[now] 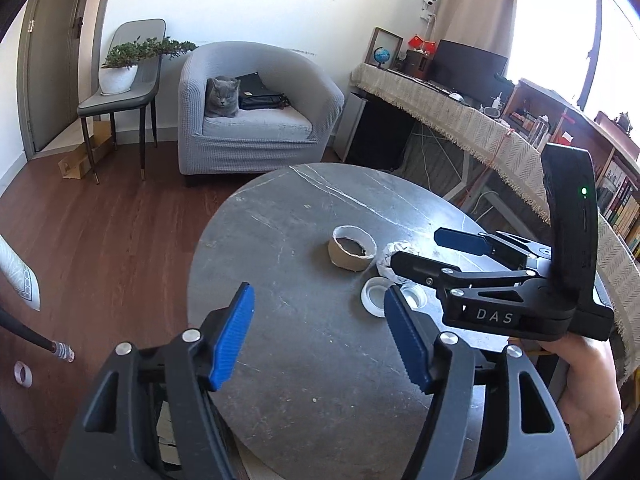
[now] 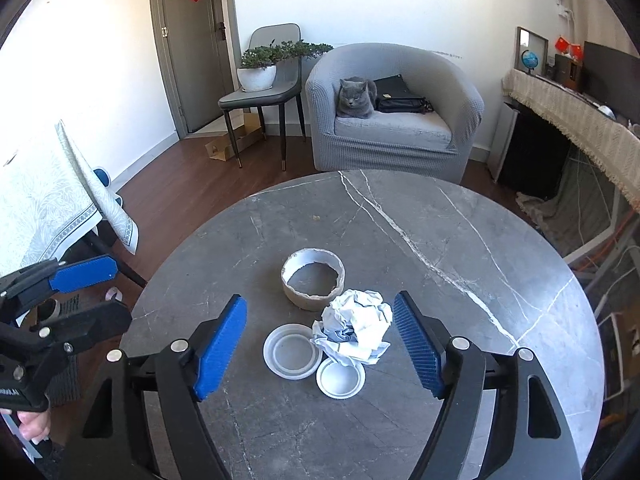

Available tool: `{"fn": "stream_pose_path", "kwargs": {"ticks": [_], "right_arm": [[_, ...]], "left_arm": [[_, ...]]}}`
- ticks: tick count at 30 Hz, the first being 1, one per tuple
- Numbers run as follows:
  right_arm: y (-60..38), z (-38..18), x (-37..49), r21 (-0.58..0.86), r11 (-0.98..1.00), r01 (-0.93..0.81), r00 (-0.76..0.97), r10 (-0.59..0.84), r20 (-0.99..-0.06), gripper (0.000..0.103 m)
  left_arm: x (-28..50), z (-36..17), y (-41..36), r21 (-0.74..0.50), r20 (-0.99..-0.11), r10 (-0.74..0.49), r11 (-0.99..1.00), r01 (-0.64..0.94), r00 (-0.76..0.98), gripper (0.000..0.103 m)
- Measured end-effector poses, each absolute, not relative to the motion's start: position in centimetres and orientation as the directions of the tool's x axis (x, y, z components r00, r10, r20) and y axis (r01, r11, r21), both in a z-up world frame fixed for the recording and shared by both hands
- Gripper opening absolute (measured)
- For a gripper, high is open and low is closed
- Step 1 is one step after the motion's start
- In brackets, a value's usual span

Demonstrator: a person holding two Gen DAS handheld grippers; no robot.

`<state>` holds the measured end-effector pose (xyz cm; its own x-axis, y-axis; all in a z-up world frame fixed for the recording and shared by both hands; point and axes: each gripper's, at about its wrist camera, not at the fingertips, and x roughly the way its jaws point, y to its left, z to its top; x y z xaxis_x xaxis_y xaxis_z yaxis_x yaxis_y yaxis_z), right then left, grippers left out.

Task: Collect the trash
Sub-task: 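Grasp the crumpled white paper with the right tool while the left tool approaches the white lids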

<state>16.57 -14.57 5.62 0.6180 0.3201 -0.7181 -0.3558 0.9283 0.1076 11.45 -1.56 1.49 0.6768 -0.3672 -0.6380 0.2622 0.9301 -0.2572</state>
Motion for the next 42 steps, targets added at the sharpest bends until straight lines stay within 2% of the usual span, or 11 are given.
{"fn": "stream_pose_path", "kwargs": {"ticks": [9, 16, 18, 22, 42], "right_arm": [[-16.6, 4.4, 17.6, 0.197, 0.932, -0.304, 0.593, 0.347, -0.727, 0.075], [-17.0, 3.3, 18.5, 0.211, 0.938, -0.277, 0.581, 0.338, -0.74, 0.055], [-17.2, 3.1, 18.6, 0.22, 0.937, -0.272, 0.577, 0.342, -0.742, 0.054], [-17.4, 2.8, 19.0, 0.225, 0.935, -0.274, 0.567, 0.346, -0.748, 0.043], [-20.5, 4.7, 17.7, 0.251, 0.93, -0.27, 0.607, 0.367, -0.705, 0.042]], "left_arm": [[12.5, -1.1, -5.1, -0.238, -0.695, -0.391, 0.917, 0.319, 0.604, 0.07], [13.4, -2.2, -6.3, -0.257, -0.705, -0.404, 0.912, 0.321, 0.584, 0.07], [13.5, -2.3, -6.7, -0.257, -0.707, -0.409, 0.909, 0.328, 0.578, 0.07], [13.8, -2.7, -7.5, -0.247, -0.713, -0.404, 0.909, 0.334, 0.573, 0.07], [15.4, -3.6, -9.9, -0.199, -0.737, -0.355, 0.927, 0.318, 0.575, 0.062]]}}
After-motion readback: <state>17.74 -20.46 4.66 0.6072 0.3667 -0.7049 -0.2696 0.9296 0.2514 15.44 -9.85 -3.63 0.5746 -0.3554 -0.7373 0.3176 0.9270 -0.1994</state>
